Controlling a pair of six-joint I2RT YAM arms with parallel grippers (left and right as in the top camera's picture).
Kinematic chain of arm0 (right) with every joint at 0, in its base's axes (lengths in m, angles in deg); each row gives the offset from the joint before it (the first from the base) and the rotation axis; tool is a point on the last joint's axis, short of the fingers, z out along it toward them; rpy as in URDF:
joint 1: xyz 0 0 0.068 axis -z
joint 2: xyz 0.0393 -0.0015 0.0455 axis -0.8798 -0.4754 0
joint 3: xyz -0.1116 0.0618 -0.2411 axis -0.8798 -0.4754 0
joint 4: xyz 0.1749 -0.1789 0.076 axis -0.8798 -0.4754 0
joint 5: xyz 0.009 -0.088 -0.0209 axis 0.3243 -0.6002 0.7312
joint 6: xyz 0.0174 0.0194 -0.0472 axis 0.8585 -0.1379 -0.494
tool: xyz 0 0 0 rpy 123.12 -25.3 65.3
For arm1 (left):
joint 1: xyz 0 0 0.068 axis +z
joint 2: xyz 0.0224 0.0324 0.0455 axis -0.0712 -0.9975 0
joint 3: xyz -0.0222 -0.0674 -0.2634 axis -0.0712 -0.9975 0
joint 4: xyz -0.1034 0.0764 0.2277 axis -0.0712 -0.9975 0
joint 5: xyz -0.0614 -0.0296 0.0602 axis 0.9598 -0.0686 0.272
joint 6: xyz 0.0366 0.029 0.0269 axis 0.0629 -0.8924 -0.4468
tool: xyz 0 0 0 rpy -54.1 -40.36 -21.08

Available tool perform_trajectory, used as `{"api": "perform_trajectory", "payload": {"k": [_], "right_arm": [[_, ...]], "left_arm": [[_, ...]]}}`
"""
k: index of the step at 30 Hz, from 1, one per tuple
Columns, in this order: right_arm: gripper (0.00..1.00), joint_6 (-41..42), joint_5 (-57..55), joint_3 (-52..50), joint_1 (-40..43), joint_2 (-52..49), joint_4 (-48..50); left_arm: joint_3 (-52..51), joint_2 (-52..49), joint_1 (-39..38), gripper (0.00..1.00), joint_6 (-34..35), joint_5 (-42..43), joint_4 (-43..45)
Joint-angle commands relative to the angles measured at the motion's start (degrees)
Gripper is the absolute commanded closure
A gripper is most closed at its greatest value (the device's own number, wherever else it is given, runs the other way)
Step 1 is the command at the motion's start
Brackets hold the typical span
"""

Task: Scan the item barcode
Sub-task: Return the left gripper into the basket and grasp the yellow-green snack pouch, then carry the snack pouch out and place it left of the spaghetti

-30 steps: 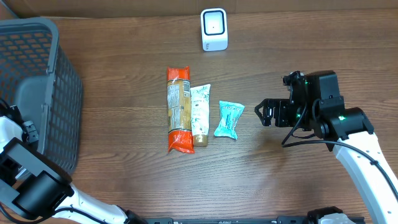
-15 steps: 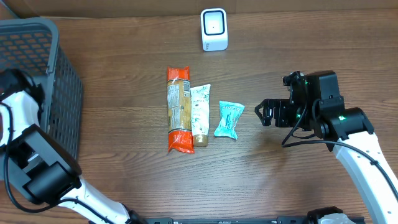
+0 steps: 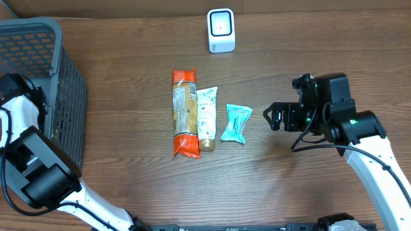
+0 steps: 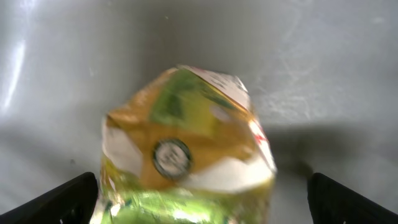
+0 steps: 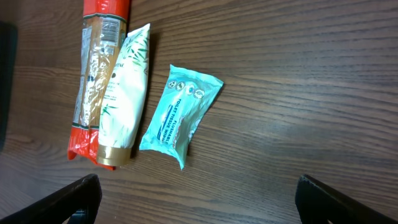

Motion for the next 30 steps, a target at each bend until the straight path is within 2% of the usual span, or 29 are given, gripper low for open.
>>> {"api": "perform_trajectory", "payload": {"k": [1, 6, 8, 10, 12, 13, 17, 22, 30], "right_arm": [[0.00, -0.2, -0.3, 1.2, -0.2, 0.1, 0.0], [0.00, -0.2, -0.3, 1.2, -0.2, 0.1, 0.0], [0.00, -0.2, -0.3, 1.2, -0.2, 0.1, -0.1], [0.00, -0.2, -0.3, 1.2, -0.2, 0.1, -0.1], [0.00, -0.2, -0.3, 1.2, -0.2, 0.1, 0.0], [0.00, -0.2, -0.3, 1.2, -0.2, 0.1, 0.0], [0.00, -0.2, -0.3, 1.2, -0.2, 0.1, 0.0], [0.00, -0.2, -0.3, 1.2, -0.2, 0.1, 0.2], [0.00, -0.2, -0.3, 1.2, -0.2, 0.1, 0.9]], "left_arm": [[-0.2, -2.9, 1.6, 0.00, 1.0, 3.1, 0.7], [-0.3, -6.6, 2.0, 0.02, 1.0, 5.6, 0.3], [-0.3, -7.5, 2.0, 0.16, 1.0, 5.6, -0.3], [-0.3, -7.8, 2.0, 0.43, 1.0, 5.6, -0.8], [-0.1, -7.6, 2.0, 0.79, 1.1, 5.3, -1.6], [0.2, -7.6, 2.0, 0.87, 1.6, 4.7, -2.3], [2.1, -7.6, 2.0, 0.95, 4.5, 2.4, -4.6], [8.0, -7.6, 2.0, 0.96, 5.5, 2.4, -10.6], [31.7, -6.1, 1.6, 0.96, 8.1, 4.3, -27.6]]}}
